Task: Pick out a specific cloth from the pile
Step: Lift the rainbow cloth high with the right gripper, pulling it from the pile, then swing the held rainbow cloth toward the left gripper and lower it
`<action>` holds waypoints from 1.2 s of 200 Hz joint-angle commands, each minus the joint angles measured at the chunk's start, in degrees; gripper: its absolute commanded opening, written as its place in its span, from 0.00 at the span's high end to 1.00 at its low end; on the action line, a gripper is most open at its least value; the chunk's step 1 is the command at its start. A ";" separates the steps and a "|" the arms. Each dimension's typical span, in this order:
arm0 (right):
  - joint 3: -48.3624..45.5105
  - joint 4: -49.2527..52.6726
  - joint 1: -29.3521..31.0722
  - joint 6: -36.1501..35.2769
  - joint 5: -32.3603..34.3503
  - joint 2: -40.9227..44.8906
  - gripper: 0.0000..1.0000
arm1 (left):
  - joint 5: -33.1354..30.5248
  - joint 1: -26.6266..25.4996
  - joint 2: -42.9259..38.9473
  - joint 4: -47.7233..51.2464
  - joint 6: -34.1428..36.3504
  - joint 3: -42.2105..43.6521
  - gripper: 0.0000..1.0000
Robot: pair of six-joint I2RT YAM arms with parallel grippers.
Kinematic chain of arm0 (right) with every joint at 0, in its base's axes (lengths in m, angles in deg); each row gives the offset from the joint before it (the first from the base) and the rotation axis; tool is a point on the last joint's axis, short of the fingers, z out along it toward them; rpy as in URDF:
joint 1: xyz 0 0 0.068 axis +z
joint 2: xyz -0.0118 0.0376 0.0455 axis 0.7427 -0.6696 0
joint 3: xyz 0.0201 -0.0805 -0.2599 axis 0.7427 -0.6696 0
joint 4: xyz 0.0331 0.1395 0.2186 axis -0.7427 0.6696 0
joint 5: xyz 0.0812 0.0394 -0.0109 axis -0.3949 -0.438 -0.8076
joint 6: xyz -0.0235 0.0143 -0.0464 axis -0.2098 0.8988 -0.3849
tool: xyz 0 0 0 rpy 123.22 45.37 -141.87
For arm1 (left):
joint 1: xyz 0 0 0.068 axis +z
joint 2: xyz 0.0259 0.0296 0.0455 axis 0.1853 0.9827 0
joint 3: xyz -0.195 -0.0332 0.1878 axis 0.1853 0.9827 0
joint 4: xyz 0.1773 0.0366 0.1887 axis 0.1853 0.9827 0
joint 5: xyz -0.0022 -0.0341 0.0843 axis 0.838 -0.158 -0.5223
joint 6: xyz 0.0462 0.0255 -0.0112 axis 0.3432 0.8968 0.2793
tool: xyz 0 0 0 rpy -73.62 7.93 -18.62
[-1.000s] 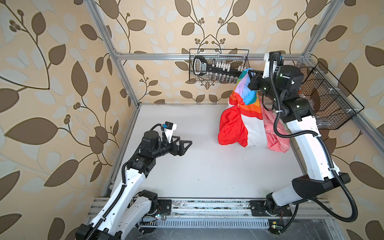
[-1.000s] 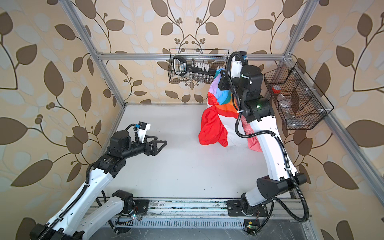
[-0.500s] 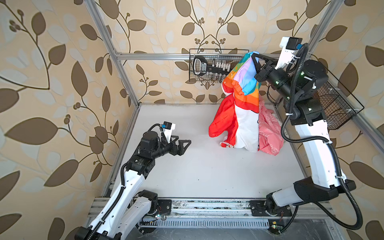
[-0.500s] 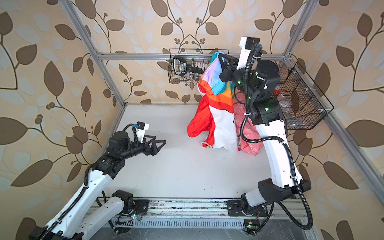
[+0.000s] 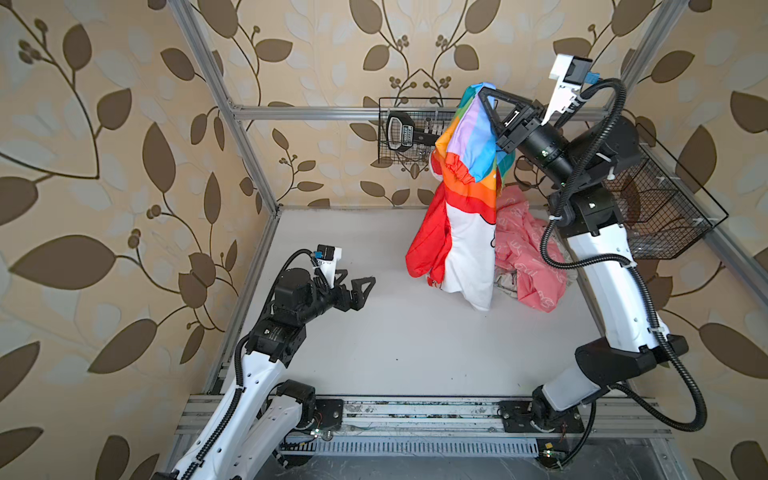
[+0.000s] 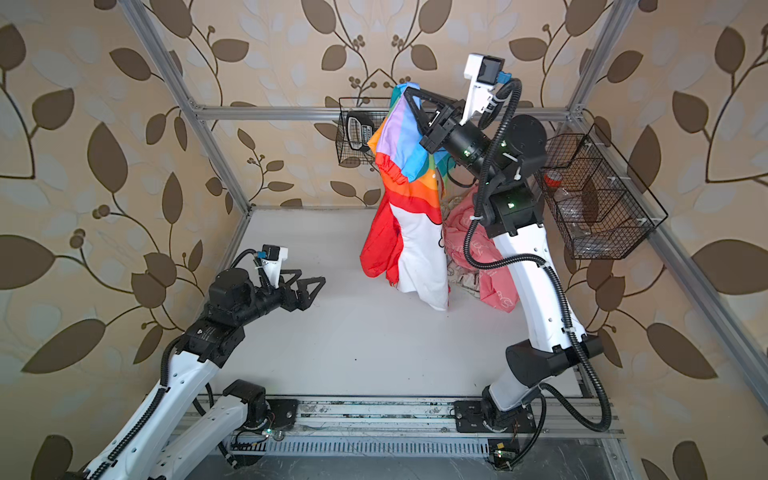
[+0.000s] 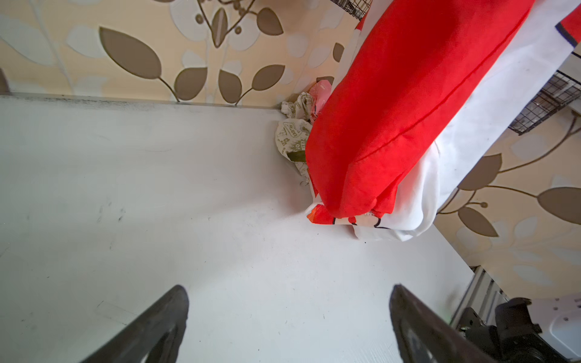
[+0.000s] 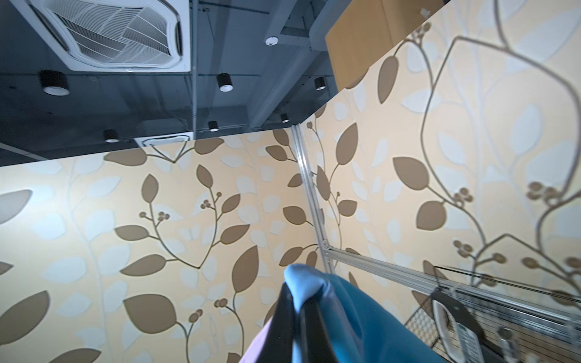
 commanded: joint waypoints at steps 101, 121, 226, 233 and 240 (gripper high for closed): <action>4.49 -5.69 12.55 4.61 -10.61 -18.96 1.00 | -8.83 -0.48 -3.70 0.74 -0.29 1.09 0.01; -5.32 -1.48 12.77 -0.36 -8.50 -16.15 1.00 | -10.02 -0.48 -4.18 0.99 -0.46 1.11 0.01; -35.55 20.92 14.60 -10.83 0.37 -10.12 1.00 | -10.69 -0.48 -5.86 0.01 -0.57 2.08 0.01; -37.44 21.62 15.33 -11.11 0.74 -9.79 1.00 | -10.66 -0.48 -5.77 -0.02 -0.56 2.16 0.01; -38.74 22.76 16.07 -11.79 1.64 -9.74 1.00 | -10.66 -0.48 -5.68 -0.09 -0.57 2.17 0.01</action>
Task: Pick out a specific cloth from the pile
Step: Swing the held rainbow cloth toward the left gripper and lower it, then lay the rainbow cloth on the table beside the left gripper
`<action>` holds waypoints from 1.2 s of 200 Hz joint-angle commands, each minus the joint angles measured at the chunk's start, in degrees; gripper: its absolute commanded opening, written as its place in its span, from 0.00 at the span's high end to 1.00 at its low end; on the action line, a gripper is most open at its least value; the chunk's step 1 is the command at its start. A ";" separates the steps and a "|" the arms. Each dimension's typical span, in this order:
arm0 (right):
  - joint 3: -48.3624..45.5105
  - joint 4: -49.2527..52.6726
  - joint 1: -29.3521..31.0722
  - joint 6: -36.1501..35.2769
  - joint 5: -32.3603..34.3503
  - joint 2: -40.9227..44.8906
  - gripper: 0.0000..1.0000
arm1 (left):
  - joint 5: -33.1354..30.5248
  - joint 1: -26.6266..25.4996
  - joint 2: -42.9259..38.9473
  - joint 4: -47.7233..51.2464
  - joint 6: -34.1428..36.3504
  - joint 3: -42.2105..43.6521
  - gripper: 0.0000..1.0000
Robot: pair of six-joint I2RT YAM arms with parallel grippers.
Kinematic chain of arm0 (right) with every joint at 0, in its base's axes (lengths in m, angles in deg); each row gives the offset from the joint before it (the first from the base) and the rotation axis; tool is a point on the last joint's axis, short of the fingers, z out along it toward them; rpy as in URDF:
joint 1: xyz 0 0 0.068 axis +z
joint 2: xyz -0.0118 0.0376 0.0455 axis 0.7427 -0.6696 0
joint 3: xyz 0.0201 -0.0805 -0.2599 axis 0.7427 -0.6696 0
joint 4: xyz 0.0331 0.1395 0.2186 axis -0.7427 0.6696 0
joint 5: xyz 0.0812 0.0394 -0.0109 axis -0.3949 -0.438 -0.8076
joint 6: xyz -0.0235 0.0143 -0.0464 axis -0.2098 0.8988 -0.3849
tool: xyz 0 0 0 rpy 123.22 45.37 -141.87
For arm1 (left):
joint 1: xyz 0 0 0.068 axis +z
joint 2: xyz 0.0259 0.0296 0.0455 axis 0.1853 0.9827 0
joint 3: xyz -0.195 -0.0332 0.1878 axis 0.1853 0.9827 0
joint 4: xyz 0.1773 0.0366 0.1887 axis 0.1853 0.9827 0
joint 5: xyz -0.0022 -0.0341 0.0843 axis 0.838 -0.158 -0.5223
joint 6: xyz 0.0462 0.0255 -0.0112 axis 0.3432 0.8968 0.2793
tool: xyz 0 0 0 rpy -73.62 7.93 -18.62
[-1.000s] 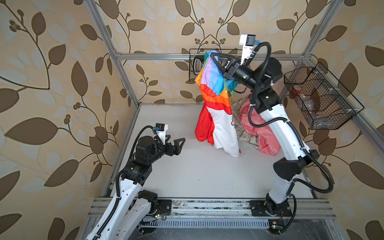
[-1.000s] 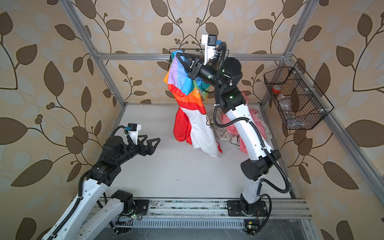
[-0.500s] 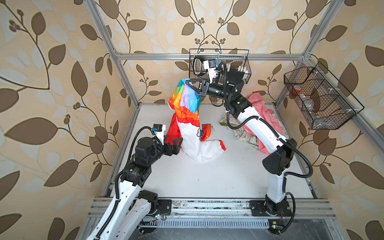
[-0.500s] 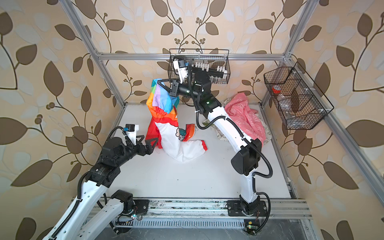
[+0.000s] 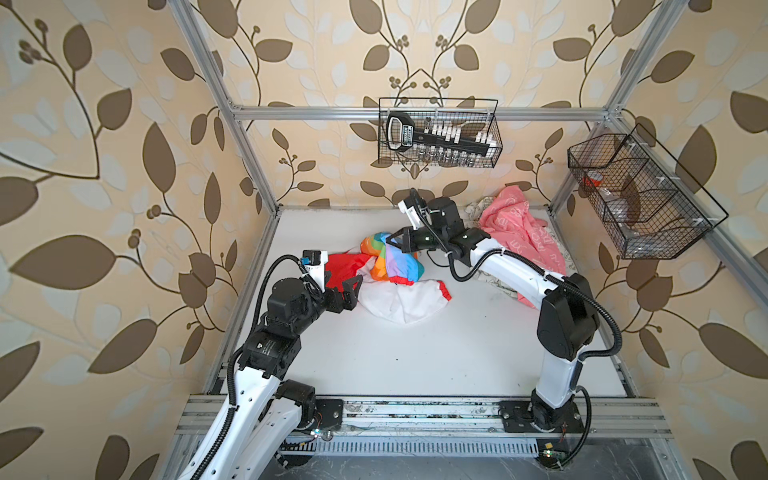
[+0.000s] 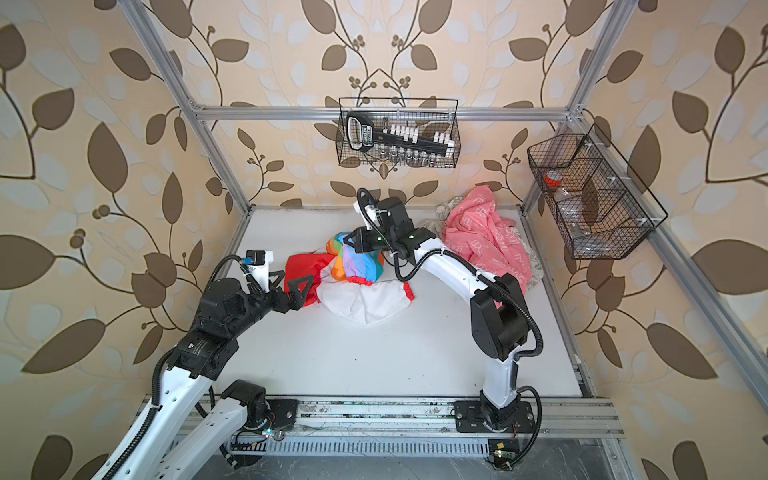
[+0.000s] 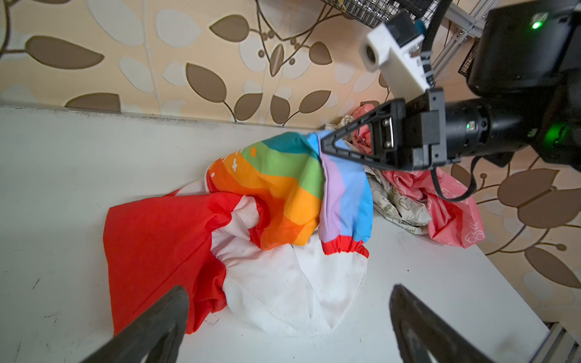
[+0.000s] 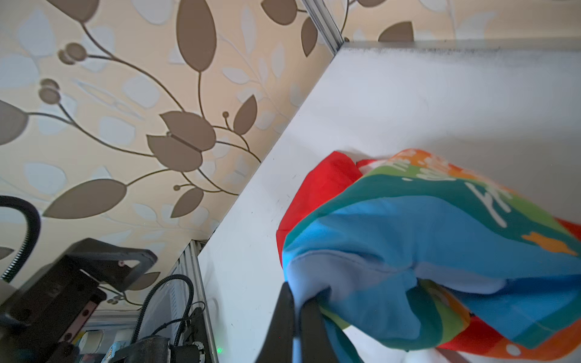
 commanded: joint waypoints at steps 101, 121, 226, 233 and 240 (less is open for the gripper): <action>-8.31 12.91 6.77 -7.00 12.55 -7.44 0.37 | -0.71 -0.48 0.55 -1.80 0.03 0.37 0.01; -6.74 12.16 7.63 -6.56 11.16 -10.73 0.38 | -0.88 -0.48 0.83 -1.80 0.19 0.26 0.01; 17.32 16.73 12.22 -8.58 12.55 -31.50 0.53 | -1.45 -0.48 -0.31 -2.39 1.07 0.47 0.01; 19.15 16.96 12.41 -9.03 12.21 -32.84 0.53 | -1.49 -0.48 -0.31 -2.40 1.07 0.46 0.01; 20.74 16.98 12.62 -9.35 11.92 -34.12 0.54 | -1.61 -0.48 -0.36 -2.33 1.07 0.55 0.01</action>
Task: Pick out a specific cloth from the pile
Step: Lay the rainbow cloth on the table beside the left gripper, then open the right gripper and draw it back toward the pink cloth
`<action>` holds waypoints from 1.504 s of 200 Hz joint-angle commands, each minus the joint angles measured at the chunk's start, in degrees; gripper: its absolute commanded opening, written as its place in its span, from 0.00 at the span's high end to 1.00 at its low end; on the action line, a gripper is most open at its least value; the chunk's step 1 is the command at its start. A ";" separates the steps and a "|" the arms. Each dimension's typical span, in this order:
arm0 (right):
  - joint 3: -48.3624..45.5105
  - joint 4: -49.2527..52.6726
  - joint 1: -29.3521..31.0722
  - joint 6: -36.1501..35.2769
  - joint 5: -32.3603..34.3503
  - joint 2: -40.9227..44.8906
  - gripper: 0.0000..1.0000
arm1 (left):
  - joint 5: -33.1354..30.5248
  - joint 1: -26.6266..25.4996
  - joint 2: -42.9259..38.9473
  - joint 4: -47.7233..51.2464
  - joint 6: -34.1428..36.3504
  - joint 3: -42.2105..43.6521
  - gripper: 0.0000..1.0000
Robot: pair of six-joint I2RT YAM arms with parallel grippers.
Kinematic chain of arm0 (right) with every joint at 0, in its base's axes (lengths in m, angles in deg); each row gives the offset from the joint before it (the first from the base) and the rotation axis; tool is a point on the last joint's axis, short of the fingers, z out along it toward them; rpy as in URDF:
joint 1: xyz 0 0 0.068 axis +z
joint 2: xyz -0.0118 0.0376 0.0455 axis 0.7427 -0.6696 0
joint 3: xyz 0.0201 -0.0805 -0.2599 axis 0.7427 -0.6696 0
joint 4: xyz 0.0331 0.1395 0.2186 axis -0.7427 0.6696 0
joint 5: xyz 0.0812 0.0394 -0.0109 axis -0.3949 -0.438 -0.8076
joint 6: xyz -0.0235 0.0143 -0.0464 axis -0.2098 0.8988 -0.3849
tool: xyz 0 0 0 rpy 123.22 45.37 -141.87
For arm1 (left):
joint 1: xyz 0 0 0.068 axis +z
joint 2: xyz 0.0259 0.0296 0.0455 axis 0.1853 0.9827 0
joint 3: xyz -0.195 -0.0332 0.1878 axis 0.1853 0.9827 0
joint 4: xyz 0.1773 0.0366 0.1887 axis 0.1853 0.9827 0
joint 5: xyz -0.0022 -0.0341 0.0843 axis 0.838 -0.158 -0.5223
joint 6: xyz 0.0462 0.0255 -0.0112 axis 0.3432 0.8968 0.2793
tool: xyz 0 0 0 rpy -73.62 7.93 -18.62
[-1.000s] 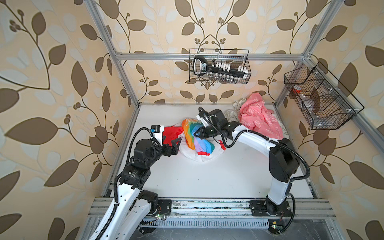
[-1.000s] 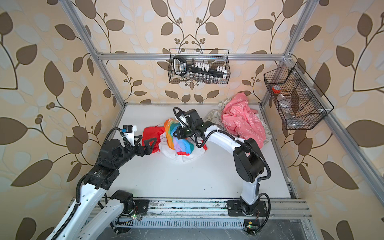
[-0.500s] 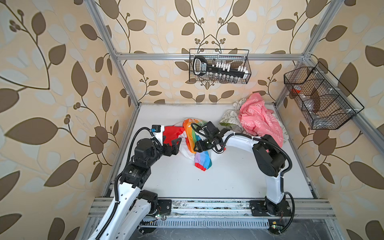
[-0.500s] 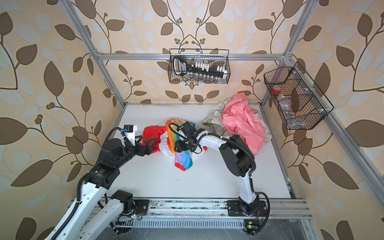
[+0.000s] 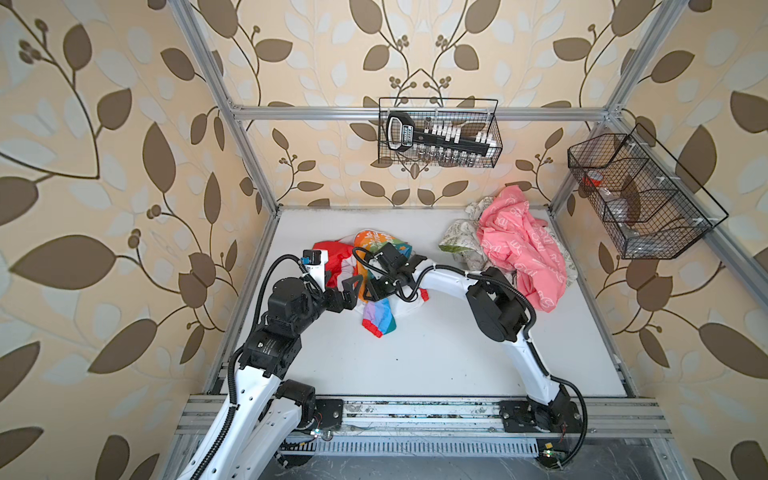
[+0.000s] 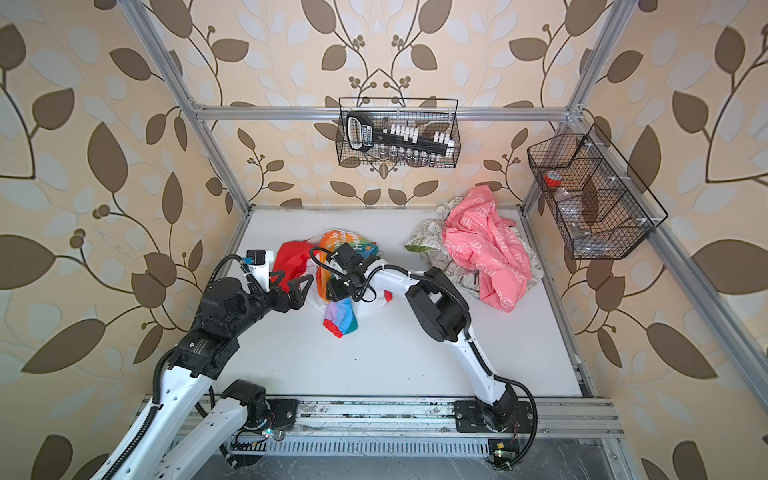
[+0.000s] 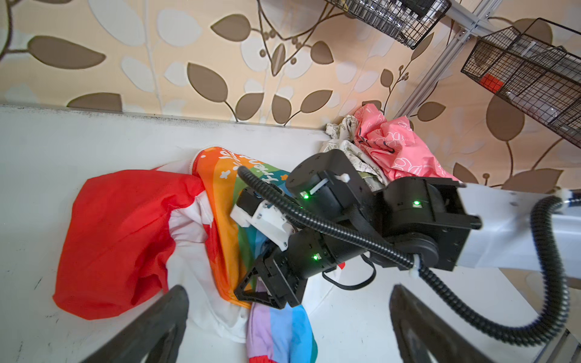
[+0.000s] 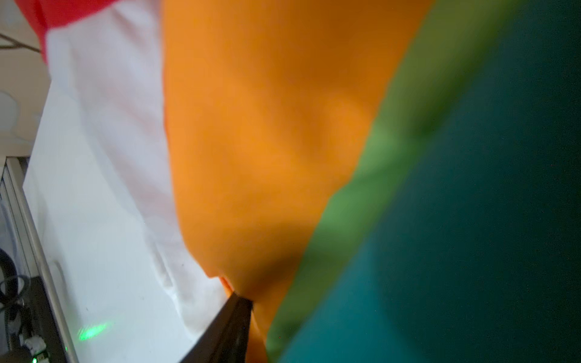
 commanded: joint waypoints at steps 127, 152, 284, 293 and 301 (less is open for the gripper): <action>22.34 -5.31 1.47 -1.54 -10.55 -20.63 0.38 | -2.04 -0.48 -0.92 -2.26 0.76 0.75 0.01; 19.80 -5.72 1.52 -2.73 -8.72 -17.74 0.29 | -2.43 -0.48 -0.68 -1.76 0.81 0.35 0.01; -14.45 -3.38 -0.70 -7.40 8.64 18.15 0.00 | -2.79 -0.57 -0.81 1.49 0.37 -0.81 0.01; -18.36 -3.51 -1.81 -6.80 9.28 21.97 0.00 | -2.99 -0.63 -1.09 2.08 0.36 -0.98 0.01; -22.06 -3.75 -2.88 -6.46 10.03 25.28 0.01 | -3.30 -0.78 -1.41 2.26 0.37 -0.94 0.01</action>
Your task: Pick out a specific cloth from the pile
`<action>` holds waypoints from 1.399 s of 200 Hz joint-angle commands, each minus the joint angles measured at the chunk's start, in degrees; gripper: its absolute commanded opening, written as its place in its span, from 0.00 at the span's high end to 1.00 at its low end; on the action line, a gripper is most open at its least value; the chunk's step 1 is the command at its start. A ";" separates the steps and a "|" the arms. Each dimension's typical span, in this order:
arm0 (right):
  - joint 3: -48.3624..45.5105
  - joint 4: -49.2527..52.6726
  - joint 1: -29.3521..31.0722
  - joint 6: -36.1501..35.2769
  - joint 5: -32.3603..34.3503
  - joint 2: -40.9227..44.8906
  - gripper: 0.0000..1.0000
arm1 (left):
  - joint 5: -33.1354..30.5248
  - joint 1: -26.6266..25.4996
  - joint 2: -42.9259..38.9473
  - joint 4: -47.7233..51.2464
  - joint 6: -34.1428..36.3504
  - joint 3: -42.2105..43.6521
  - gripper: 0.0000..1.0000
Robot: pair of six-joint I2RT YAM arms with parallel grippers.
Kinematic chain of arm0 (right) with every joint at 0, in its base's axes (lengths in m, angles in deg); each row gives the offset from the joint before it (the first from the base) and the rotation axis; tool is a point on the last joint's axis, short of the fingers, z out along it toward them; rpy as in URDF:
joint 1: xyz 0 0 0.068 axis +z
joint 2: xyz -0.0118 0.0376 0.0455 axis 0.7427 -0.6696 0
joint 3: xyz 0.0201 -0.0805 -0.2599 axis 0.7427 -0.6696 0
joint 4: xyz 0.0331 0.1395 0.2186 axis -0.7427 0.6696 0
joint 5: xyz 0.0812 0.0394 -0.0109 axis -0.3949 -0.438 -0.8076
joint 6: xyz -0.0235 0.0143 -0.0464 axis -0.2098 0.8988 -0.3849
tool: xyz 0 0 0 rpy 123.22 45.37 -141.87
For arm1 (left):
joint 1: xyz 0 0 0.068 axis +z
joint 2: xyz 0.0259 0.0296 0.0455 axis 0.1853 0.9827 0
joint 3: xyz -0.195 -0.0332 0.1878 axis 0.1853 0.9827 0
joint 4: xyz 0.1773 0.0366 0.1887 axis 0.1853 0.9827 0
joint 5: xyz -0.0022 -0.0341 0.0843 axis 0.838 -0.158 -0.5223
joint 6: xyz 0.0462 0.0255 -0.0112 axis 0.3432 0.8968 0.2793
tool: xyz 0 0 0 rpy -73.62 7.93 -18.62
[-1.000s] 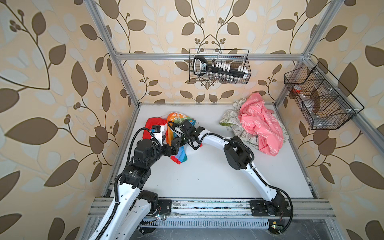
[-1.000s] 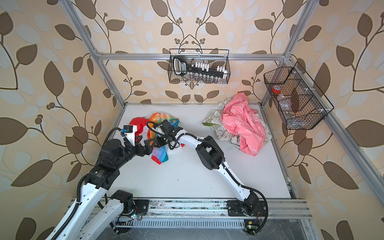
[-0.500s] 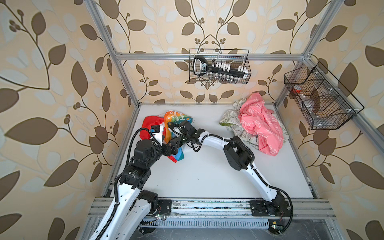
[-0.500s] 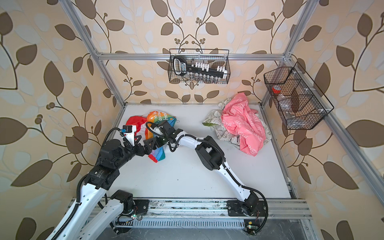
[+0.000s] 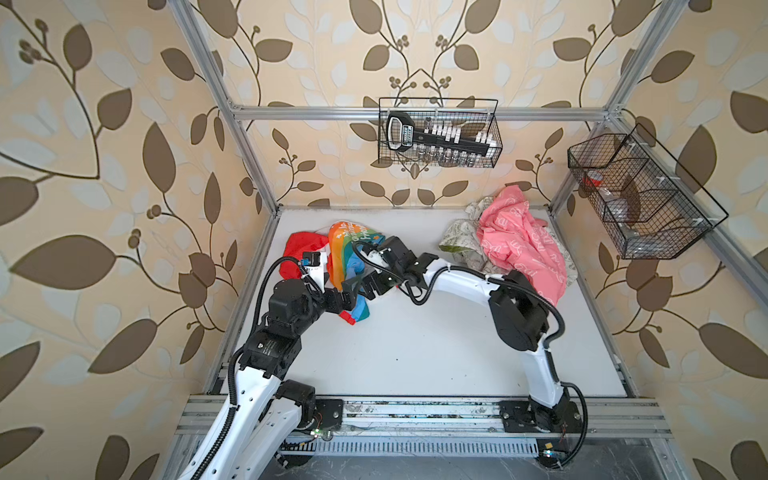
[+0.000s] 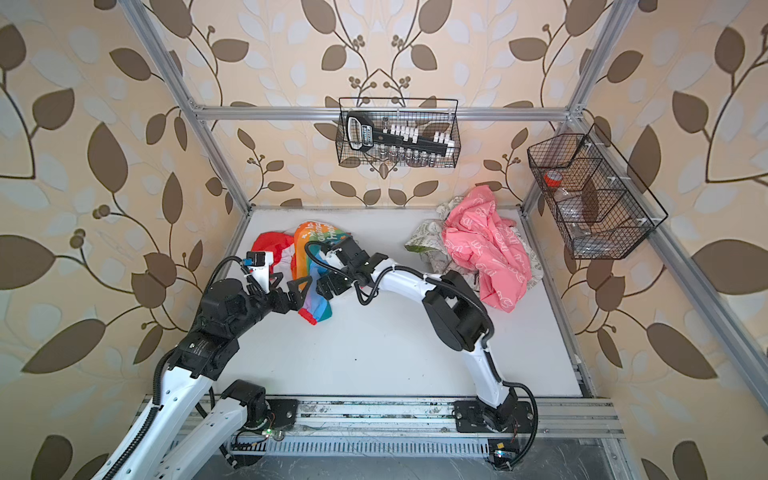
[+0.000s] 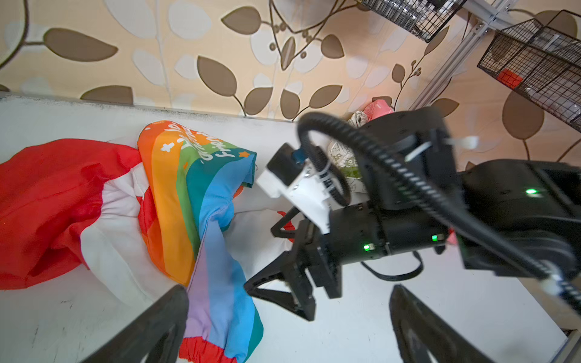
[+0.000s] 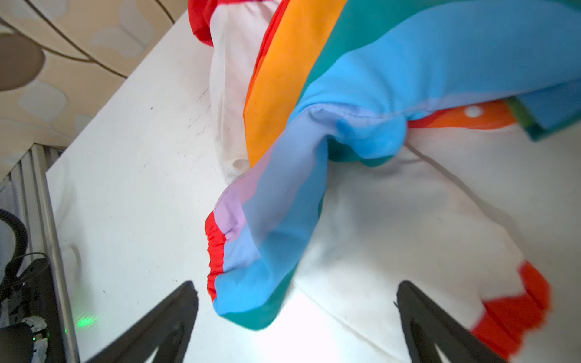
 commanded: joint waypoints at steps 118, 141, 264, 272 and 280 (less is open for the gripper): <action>-43.39 -3.89 -26.61 -0.17 17.28 56.85 0.00 | -29.26 -1.95 6.69 -8.27 1.64 7.57 0.01; -49.61 -11.73 -28.84 -2.17 20.99 59.88 0.00 | -36.93 -1.95 8.91 -16.15 2.94 12.47 0.01; -70.87 -59.65 -35.24 -10.17 34.18 41.91 0.01 | -45.65 -0.44 29.42 -57.69 10.30 25.06 0.01; -71.87 -62.91 -35.78 -10.02 32.73 40.76 0.01 | -45.11 -0.01 31.74 -59.35 10.58 24.93 0.01; -72.90 -66.01 -36.19 -11.25 31.02 39.69 0.02 | -44.96 0.36 34.12 -61.11 10.97 24.52 0.01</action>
